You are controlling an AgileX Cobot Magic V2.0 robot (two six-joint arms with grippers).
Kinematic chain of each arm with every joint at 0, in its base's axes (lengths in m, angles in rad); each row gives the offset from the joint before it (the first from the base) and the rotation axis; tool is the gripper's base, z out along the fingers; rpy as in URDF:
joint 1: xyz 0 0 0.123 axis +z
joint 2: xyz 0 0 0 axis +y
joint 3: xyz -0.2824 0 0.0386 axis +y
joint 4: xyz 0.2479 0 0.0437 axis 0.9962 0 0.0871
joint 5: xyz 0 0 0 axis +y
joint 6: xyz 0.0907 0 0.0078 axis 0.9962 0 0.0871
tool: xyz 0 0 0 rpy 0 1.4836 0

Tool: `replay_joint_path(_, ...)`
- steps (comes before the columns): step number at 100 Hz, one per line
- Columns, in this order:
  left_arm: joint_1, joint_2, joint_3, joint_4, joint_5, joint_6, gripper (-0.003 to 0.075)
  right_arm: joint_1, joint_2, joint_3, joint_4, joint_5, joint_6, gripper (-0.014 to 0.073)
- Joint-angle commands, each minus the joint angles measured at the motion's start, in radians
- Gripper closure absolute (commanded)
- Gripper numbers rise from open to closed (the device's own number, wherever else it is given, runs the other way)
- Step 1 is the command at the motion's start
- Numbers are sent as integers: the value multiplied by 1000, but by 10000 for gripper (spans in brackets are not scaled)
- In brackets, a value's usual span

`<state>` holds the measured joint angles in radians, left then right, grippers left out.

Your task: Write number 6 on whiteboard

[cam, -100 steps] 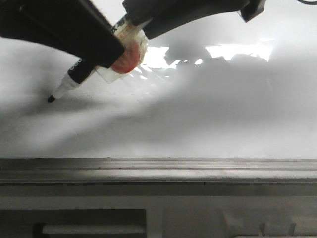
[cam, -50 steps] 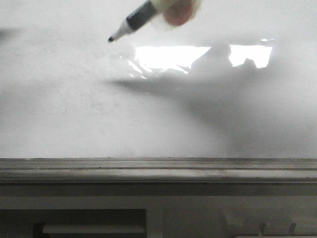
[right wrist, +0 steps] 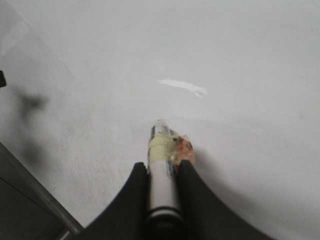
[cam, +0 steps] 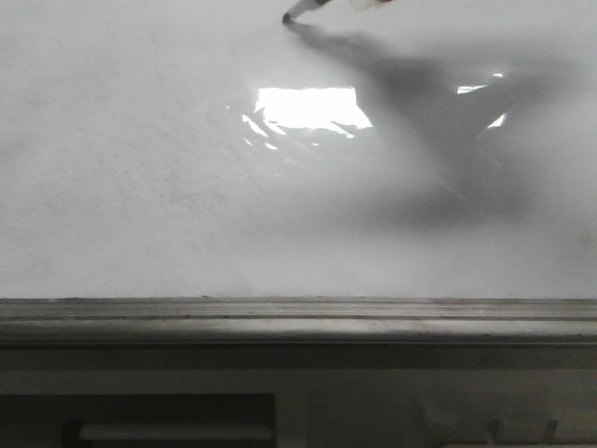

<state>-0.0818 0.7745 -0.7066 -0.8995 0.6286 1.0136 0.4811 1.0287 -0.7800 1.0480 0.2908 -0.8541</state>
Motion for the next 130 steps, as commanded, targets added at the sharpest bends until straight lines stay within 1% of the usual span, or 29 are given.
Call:
replay_joint_path(1, 3, -3, -25, -49, -47, -1, 208, -4, 23, -28, 12, -23, -15, 643)
replay_joint_path(8, 3, -3, -25, -49, -52, -1, 208, -4, 57, -28, 7, 32, -15, 643)
replay_joint_path(18, 3, -3, -25, -49, -54, -1, 208, -4, 91, -28, -26, 150, -15, 643)
replay_joint_path(27, 3, -3, -25, -49, -61, -1, 208, -4, 97, -28, -80, 198, 5, 643)
replay_joint_path(37, 3, -3, -25, -49, -61, -1, 208, -4, 85, -28, -167, 200, 99, 643)
replay_joint_path(49, 3, -3, -25, -53, -61, -1, 208, -4, 56, -28, -325, 175, 243, 643)
replay_joint_path(56, 3, -3, -25, -53, -61, -1, 208, -4, 32, -28, -361, 141, 286, 643)
replay_joint_path(72, 3, -3, -25, -74, -61, -1, 208, -4, -14, -28, -360, 54, 292, 643)
replay_joint_path(81, 3, -3, -25, -74, -61, -1, 208, -4, -13, -28, -356, 30, 292, 643)
replay_joint_path(96, 3, -3, -25, -74, -61, 4, 208, 13, 17, -32, -344, 20, 292, 643)
replay_joint_path(118, 3, -3, -25, -88, -63, 22, 208, 78, 87, -89, -343, 10, 292, 643)
replay_joint_path(130, 3, -3, -25, -88, -63, 22, 208, 80, 87, -104, -339, 77, 292, 643)
